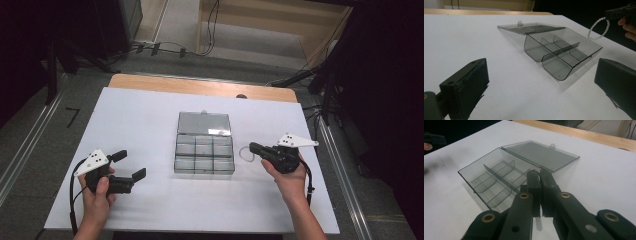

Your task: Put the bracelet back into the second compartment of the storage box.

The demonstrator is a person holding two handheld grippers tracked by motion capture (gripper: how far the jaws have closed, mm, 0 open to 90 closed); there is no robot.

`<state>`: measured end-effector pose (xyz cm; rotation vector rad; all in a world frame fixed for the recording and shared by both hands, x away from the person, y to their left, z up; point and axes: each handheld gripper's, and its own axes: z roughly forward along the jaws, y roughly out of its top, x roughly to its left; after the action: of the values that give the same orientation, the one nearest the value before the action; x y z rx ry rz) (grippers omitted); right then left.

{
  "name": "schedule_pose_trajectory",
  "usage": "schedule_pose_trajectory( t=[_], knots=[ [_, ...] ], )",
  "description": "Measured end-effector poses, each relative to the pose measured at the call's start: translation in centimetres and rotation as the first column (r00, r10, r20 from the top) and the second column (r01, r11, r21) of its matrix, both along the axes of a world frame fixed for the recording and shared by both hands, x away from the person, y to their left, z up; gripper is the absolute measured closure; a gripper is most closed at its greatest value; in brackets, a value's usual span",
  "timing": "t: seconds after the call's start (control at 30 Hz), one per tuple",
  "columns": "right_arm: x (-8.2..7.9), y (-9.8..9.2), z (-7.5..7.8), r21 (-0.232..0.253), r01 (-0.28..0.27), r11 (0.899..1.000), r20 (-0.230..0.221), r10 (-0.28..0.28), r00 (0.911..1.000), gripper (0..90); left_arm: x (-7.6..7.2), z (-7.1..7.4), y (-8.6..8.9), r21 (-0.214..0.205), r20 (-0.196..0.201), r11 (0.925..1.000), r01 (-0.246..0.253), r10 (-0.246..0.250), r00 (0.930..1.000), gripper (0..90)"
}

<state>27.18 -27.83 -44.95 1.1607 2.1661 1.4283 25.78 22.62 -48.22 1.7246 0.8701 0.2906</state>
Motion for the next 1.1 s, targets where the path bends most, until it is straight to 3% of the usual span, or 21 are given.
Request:
schedule_pose_trajectory(
  t=[0.33, 1.1],
  knots=[
    [0.3, 0.2, 0.8, 0.011, -0.008, 1.0, 0.009, 0.008, 0.9999, 86.0, 0.0, 0.0, 0.0, -0.002, 0.0, 1.0, 0.001, -0.001, 1.0, 0.0],
    [1.9, 2.9, 2.6, 0.015, -0.049, 0.999, 0.037, 0.049, 0.9981, 86.0, 0.0, 0.0, 0.0, -0.005, 0.0, 1.0, 0.002, -0.002, 1.0, 0.0]
  ],
)
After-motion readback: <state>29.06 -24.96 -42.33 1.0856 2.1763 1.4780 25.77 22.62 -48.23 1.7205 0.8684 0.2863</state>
